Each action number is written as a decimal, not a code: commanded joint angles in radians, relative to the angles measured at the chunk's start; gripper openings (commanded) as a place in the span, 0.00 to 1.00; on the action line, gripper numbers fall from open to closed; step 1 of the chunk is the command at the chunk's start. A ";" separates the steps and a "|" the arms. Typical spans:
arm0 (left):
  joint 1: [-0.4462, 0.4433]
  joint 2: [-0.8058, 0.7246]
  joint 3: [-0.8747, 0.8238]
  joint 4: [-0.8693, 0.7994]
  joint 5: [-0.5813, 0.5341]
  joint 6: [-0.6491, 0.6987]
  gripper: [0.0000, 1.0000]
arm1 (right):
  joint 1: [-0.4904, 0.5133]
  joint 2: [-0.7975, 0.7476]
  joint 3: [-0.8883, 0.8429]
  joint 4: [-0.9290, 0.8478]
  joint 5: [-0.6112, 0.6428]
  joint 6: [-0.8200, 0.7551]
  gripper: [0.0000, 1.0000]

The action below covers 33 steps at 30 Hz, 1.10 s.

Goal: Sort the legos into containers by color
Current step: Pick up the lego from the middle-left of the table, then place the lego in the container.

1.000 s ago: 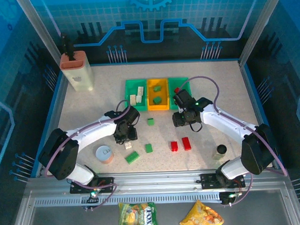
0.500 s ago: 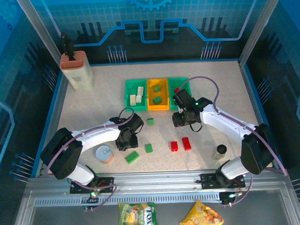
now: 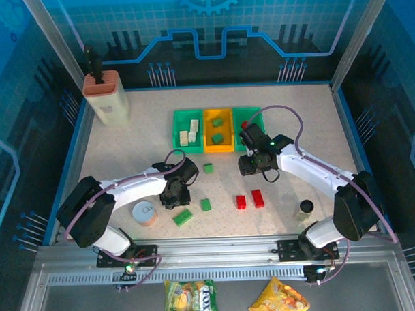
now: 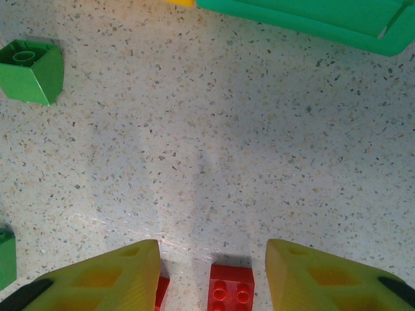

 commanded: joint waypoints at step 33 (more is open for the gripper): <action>0.277 0.281 0.628 -0.092 0.013 0.477 0.37 | 0.017 -0.110 0.002 -0.113 0.087 0.015 0.48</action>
